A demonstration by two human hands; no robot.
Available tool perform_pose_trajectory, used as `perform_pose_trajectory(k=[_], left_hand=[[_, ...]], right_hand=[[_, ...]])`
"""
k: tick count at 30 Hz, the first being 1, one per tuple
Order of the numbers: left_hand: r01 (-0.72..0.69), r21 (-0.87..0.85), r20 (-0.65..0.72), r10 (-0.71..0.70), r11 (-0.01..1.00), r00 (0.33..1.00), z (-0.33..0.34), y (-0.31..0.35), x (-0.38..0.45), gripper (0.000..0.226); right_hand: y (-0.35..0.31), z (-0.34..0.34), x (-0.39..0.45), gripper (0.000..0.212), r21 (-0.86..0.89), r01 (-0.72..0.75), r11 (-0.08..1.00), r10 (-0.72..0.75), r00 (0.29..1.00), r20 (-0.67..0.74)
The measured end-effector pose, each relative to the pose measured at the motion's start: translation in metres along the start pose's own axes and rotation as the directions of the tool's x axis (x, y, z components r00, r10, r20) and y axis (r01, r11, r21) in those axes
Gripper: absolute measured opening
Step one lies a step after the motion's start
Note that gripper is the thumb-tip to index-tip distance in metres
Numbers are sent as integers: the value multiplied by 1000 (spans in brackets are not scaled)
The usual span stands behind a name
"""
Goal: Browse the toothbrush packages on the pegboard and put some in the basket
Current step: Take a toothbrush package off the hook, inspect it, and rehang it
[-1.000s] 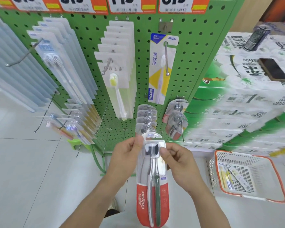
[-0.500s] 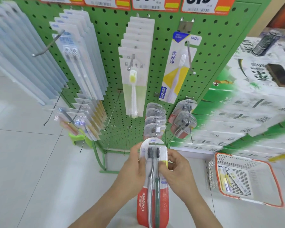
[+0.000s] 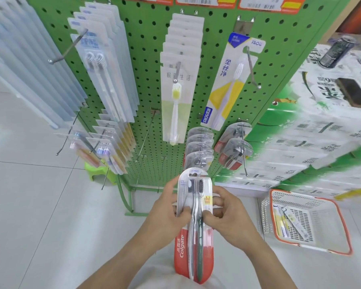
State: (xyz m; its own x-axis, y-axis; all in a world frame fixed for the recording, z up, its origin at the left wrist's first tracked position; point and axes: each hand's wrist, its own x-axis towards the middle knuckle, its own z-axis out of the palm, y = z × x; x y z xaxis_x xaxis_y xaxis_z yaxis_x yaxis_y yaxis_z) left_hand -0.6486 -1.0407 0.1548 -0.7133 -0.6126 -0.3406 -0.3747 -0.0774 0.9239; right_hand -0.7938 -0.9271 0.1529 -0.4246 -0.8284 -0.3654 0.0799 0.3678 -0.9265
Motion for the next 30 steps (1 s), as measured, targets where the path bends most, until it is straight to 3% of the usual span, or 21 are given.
perform_pose_trajectory(k=[3, 5, 8, 11, 15, 18, 22, 25, 30], left_hand=[[33, 32, 85, -35, 999, 996, -6, -4, -3, 58], [53, 28, 139, -56, 998, 989, -9, -5, -7, 49], [68, -70, 39, -65, 995, 997, -10, -7, -10, 41], [76, -167, -15, -80, 983, 997, -12, -5, -11, 36], [104, -129, 118, -89, 986, 989, -20, -11, -13, 15], [68, -91, 125, -56, 994, 991, -20, -16, -16, 32], [22, -67, 80, -16, 998, 997, -20, -17, -16, 27], [31, -77, 100, -23, 997, 995, -20, -18, -16, 17], [100, -52, 197, -88, 994, 976, -19, -17, -20, 25]], right_hand=[[1, 1, 0, 50, 30, 33, 999, -33, 999, 0], [4, -2, -1, 52, -41, 40, 998, -40, 999, -3], [7, -4, -5, 63, -158, 0, 987, 13, 996, 86], [9, 1, -10, 63, -54, -11, 998, 18, 991, 130], [9, 6, -11, 51, 146, 37, 989, -38, 999, 9], [7, 7, -12, 45, 208, 52, 977, -55, 998, 9], [4, 5, -18, 49, 57, 52, 997, -62, 981, 184], [6, 9, -19, 46, 72, 29, 997, -38, 992, 120], [6, 11, -20, 36, 222, 34, 975, -34, 999, -6]])
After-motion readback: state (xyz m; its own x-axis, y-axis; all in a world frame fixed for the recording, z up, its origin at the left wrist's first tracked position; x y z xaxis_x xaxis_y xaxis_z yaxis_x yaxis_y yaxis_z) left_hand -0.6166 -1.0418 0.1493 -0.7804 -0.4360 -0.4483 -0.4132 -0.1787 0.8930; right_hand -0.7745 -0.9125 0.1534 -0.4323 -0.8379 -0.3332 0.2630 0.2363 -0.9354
